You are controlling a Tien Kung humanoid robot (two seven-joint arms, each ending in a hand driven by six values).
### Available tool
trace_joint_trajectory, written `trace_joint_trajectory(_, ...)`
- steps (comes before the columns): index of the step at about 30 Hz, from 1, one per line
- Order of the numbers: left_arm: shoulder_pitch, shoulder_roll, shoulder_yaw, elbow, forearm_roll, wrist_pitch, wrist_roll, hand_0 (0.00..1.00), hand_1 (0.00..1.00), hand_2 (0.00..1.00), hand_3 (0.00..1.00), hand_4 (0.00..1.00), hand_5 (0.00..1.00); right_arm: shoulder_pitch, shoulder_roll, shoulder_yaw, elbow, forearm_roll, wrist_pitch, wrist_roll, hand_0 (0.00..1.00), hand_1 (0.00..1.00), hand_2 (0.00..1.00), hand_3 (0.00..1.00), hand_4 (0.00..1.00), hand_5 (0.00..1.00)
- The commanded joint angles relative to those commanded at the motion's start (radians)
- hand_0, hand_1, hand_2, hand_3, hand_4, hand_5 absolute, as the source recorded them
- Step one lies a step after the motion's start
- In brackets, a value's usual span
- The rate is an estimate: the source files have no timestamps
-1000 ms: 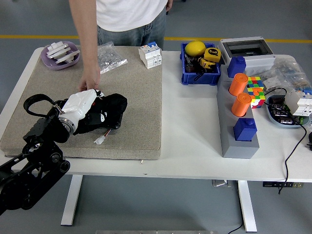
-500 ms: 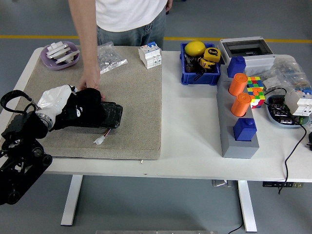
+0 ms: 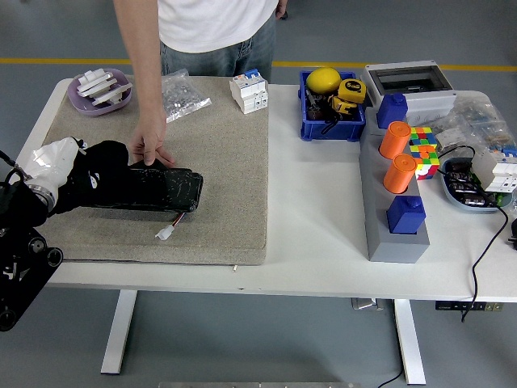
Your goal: Pick the rag up,wipe the panel,place it on the desk
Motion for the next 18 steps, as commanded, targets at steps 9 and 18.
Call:
trace_joint_trajectory(9,0.008,0.003,-0.031,0.012,0.013,0.003,0.006,0.264,0.464,0.591,0.529,0.154,0.002,-0.001,-0.001,0.001,0.001,-0.004,0.002,-0.001,0.745,0.638,0.685,0.692,0.998,0.625)
trace_joint_trajectory(18,-0.003,-0.004,0.014,-0.017,0.001,0.006,0.012,0.266,0.462,0.589,0.527,0.149,0.002,0.002,-0.002,0.0,0.002,-0.004,0.002,-0.001,0.745,0.638,0.684,0.693,0.998,0.626)
